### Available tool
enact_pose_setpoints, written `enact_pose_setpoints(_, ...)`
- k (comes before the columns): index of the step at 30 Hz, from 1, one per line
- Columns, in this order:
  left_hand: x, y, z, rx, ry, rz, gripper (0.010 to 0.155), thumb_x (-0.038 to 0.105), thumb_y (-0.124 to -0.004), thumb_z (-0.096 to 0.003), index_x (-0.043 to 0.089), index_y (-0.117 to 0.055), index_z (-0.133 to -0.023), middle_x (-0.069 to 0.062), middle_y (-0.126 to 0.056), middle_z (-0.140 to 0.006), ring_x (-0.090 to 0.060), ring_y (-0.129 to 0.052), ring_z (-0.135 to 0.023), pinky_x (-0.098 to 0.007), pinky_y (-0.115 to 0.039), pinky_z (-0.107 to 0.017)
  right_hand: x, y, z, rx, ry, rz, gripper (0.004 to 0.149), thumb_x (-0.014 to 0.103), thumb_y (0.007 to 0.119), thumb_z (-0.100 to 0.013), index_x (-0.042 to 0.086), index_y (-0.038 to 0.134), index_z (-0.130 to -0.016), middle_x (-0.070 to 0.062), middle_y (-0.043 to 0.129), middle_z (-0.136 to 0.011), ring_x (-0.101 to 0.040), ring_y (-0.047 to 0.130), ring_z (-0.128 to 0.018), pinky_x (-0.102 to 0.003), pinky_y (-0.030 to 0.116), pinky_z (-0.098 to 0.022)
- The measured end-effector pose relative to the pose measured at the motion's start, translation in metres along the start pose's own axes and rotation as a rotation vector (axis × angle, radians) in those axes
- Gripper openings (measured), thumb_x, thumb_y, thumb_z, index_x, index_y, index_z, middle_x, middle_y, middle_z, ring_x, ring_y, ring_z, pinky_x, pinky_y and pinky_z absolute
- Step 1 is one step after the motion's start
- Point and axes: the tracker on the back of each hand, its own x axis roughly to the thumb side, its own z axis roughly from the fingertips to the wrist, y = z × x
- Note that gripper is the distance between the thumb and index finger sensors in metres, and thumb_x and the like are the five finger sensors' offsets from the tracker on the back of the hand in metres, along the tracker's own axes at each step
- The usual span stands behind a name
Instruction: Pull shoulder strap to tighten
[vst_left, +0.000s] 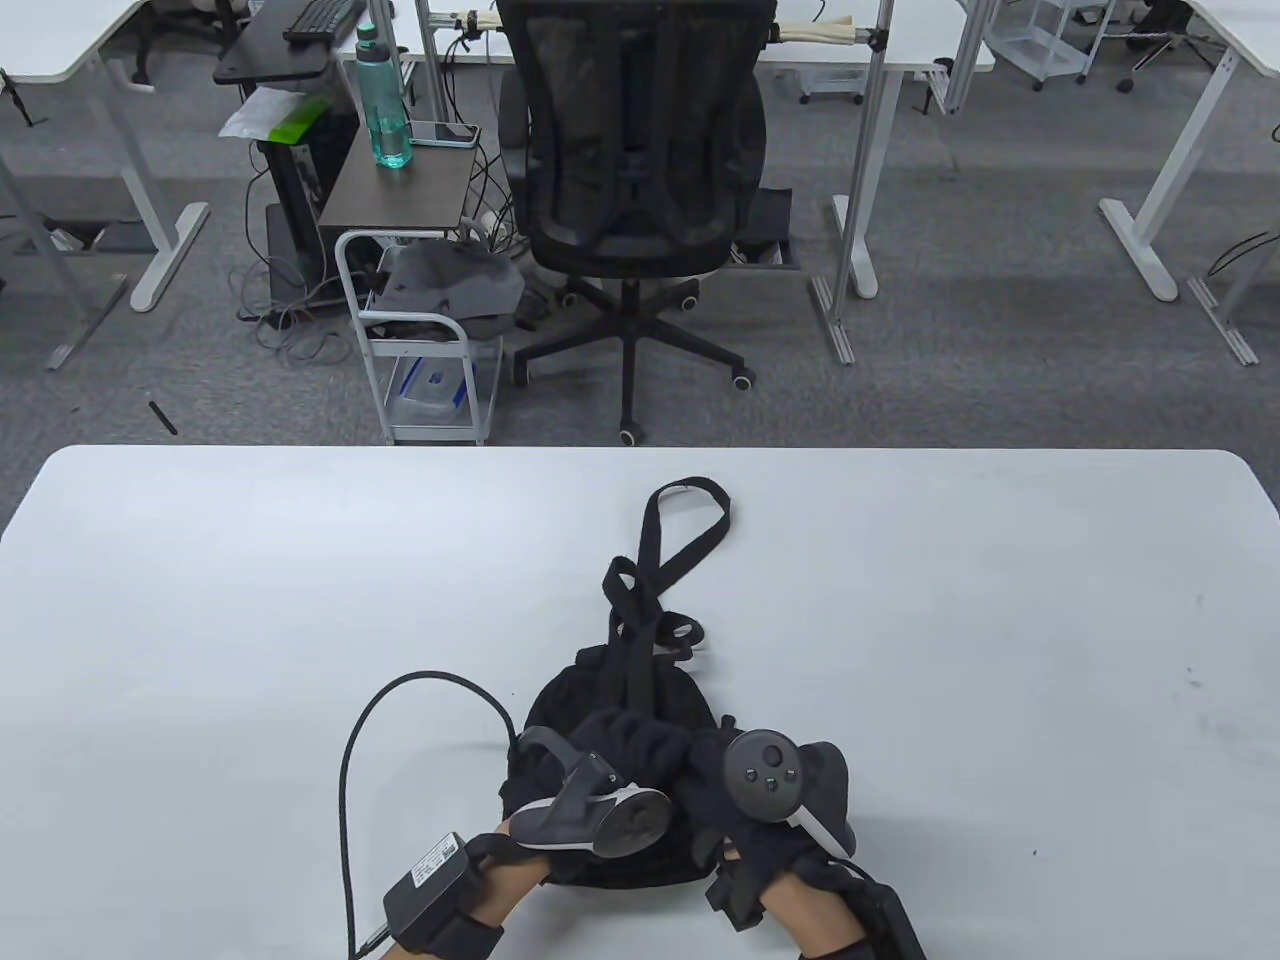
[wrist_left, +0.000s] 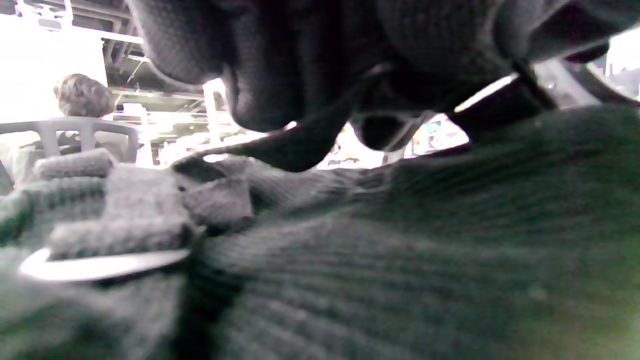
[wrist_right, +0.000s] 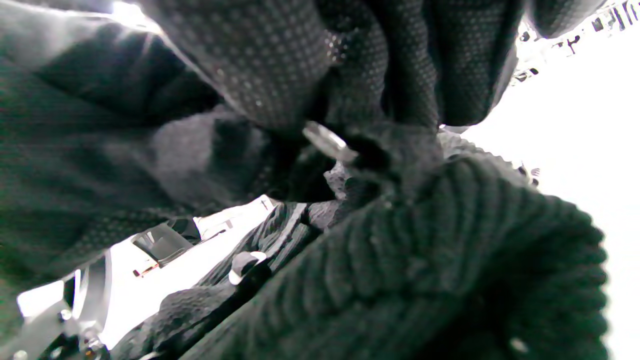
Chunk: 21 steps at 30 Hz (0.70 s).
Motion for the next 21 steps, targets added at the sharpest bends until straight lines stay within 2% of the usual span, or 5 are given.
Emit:
enact_pose_setpoints(6,0.005,-0.009,-0.004,-0.058,-0.003,-0.052,0.065,0.048,-0.062,-0.0387,0.026,-0.063,-0.1,0.003,-0.085,-0.097,-0.023,-0.087,-0.092,-0.046,-0.073,-0.072,0.003,-0.001,-0.001,0.011,-0.014,0.024,0.042,0.028,0.088,-0.039,-0.005,0.094,-0.065,-0.025,0.094,-0.079,-0.054,0.088,-0.074,-0.069,0.061,-0.057)
enact_pose_setpoints(11,0.004,-0.009,-0.004,-0.064,0.002,-0.059,0.065,0.044,-0.052,-0.0388,0.026,-0.054,-0.101,0.003,-0.077,-0.099,-0.025,-0.08,-0.096,-0.048,-0.068,-0.074,0.004,-0.006,-0.001,0.017,-0.012,-0.001,0.041,0.027,0.086,-0.039,-0.005,0.093,-0.065,-0.024,0.093,-0.08,-0.053,0.088,-0.074,-0.069,0.062,-0.056)
enact_pose_setpoints(17,-0.007,-0.009,-0.004,-0.053,0.011,0.026,0.065,0.044,-0.05,-0.039,0.031,-0.052,-0.103,0.006,-0.076,-0.099,-0.023,-0.076,-0.099,-0.047,-0.066,-0.076,0.001,-0.013,-0.001,0.051,0.009,-0.079,0.04,0.025,0.085,-0.039,-0.003,0.09,-0.067,-0.024,0.091,-0.082,-0.053,0.086,-0.076,-0.068,0.062,-0.057)
enact_pose_setpoints(21,-0.021,-0.011,-0.005,-0.073,0.067,0.09,0.065,0.044,-0.049,-0.0387,0.033,-0.05,-0.103,0.007,-0.075,-0.098,-0.023,-0.075,-0.1,-0.047,-0.065,-0.077,-0.006,-0.021,-0.001,0.053,0.035,-0.138,0.039,0.024,0.085,-0.04,0.0,0.091,-0.069,-0.022,0.091,-0.084,-0.052,0.086,-0.078,-0.068,0.063,-0.057)
